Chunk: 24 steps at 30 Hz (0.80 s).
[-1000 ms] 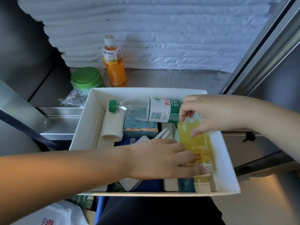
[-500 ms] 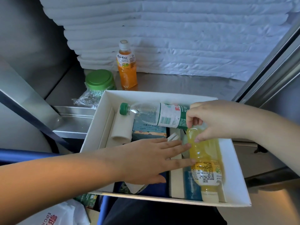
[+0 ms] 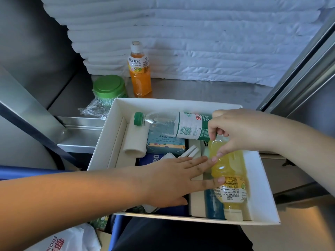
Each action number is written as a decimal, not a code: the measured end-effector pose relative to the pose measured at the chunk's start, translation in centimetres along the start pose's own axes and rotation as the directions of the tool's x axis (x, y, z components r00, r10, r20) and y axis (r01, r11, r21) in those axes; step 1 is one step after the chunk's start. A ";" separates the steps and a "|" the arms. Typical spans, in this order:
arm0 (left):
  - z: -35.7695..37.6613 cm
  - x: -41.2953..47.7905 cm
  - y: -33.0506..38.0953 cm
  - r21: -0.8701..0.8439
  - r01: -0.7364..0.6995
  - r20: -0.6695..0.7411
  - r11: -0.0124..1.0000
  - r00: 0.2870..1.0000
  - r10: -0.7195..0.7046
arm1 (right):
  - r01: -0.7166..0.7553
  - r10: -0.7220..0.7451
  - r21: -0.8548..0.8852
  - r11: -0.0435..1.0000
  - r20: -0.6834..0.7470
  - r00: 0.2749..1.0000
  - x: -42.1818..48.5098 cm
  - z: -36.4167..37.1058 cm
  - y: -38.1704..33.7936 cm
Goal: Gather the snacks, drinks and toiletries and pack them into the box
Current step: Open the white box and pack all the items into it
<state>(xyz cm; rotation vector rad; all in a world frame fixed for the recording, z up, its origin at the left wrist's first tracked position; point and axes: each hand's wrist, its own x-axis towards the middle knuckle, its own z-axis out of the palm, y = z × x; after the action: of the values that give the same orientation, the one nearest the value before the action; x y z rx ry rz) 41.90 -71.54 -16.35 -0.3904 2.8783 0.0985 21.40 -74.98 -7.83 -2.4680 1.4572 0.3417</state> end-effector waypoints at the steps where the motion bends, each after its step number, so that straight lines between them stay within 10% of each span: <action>1: 0.1 0.0 0.0 0.004 0.002 -0.001 1.000 1.000 -0.002 | -0.005 0.005 0.005 1.000 0.002 1.000 0.0 0.0 0.0; 7: -1.0 -0.4 -0.1 0.171 0.011 -0.085 0.985 0.996 0.003 | 0.006 -0.007 -0.043 0.999 -0.013 1.000 0.1 -0.9 -0.5; 12: -4.3 -2.6 -2.6 0.292 0.227 -0.311 0.929 0.941 -0.132 | 0.041 0.000 0.113 0.993 -0.343 0.939 0.7 -2.9 -0.6; 19: -6.0 -5.7 -8.6 0.004 0.665 -0.345 0.747 0.702 -0.623 | 0.151 -0.010 0.193 0.970 -0.585 0.811 6.0 -4.3 -0.9; 24: -4.0 -6.2 -10.2 -0.137 0.728 -0.238 0.672 0.634 -0.736 | 0.249 -0.038 0.252 0.935 -0.627 0.778 12.1 -5.9 -2.1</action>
<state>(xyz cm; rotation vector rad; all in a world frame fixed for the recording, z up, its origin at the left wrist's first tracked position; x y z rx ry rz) 49.55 -80.15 -11.39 -1.6679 2.7029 -0.0687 29.34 -85.93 -6.02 -2.4897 1.3574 -0.7592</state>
